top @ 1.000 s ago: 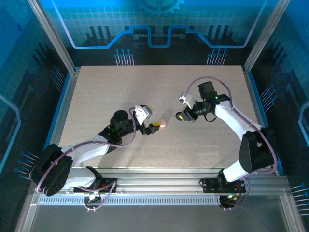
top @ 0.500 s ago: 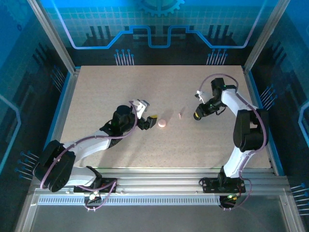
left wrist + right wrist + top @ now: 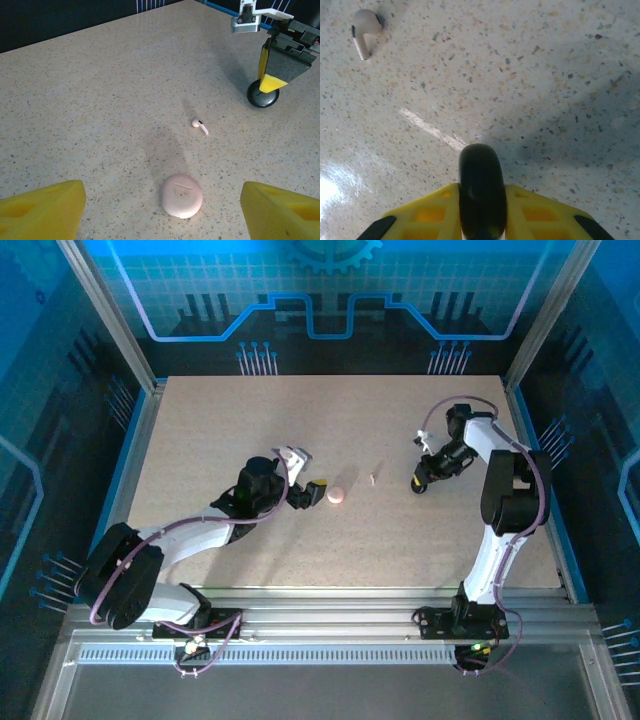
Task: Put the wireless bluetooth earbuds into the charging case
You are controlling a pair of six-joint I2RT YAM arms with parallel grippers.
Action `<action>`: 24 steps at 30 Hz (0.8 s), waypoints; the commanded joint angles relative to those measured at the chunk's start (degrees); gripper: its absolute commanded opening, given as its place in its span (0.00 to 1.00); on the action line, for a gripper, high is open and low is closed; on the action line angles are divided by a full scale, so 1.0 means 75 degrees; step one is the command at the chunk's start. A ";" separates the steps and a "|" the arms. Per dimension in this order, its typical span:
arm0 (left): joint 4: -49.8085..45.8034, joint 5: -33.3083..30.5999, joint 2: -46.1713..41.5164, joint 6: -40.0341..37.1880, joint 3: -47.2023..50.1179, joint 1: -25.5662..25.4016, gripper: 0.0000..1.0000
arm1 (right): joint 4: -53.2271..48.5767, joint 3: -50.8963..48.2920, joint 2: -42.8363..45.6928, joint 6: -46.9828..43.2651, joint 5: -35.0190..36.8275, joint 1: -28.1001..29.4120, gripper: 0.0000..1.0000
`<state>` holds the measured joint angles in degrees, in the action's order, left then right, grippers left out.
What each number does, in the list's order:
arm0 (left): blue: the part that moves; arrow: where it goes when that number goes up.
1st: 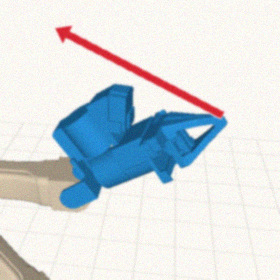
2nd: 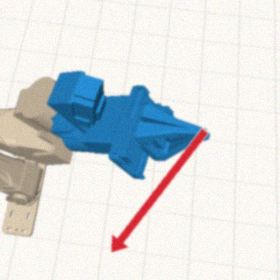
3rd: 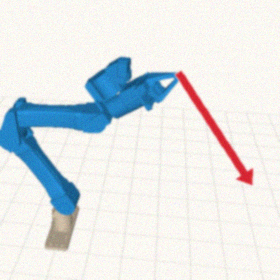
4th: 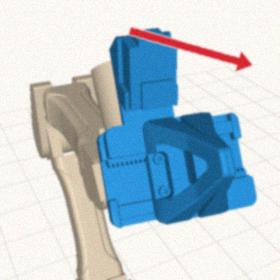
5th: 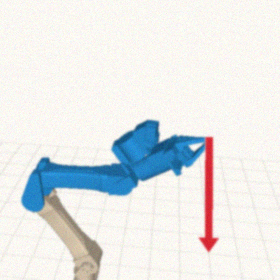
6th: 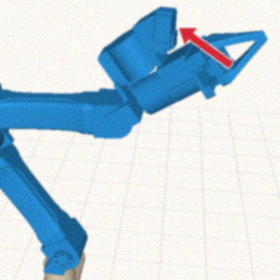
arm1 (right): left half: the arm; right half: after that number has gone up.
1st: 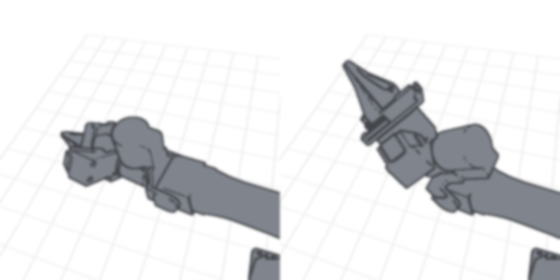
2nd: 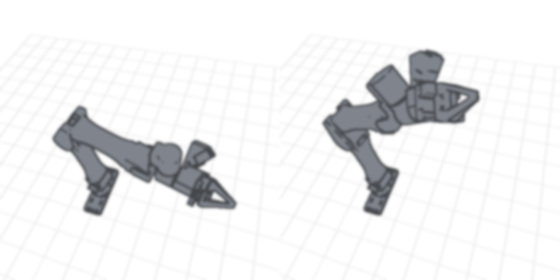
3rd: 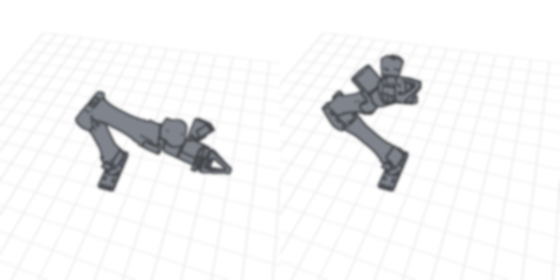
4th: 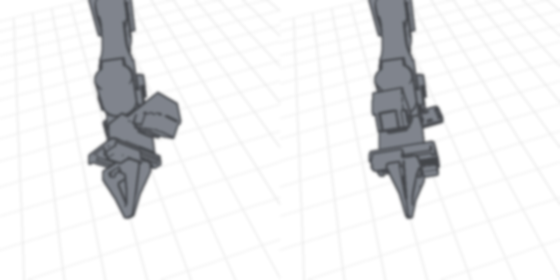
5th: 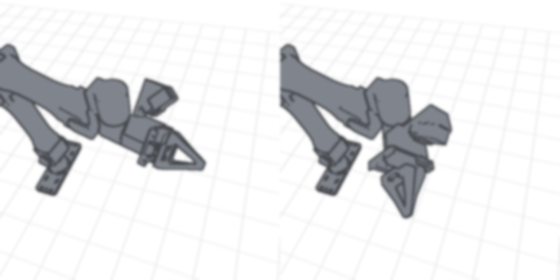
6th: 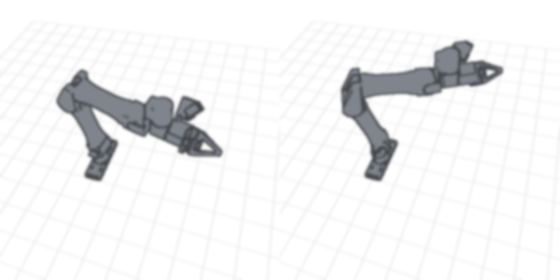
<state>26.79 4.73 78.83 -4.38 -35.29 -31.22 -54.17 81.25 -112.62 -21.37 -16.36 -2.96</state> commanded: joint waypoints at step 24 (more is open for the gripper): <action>-0.0592 -0.0746 0.0035 0.0994 -0.0461 0.0387 0.82 | -0.0664 0.0886 0.1052 0.1768 0.2149 0.0860 0.60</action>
<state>24.73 2.66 78.94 -0.84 -36.34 -29.47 -56.47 85.67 -109.27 -13.52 -4.25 -0.56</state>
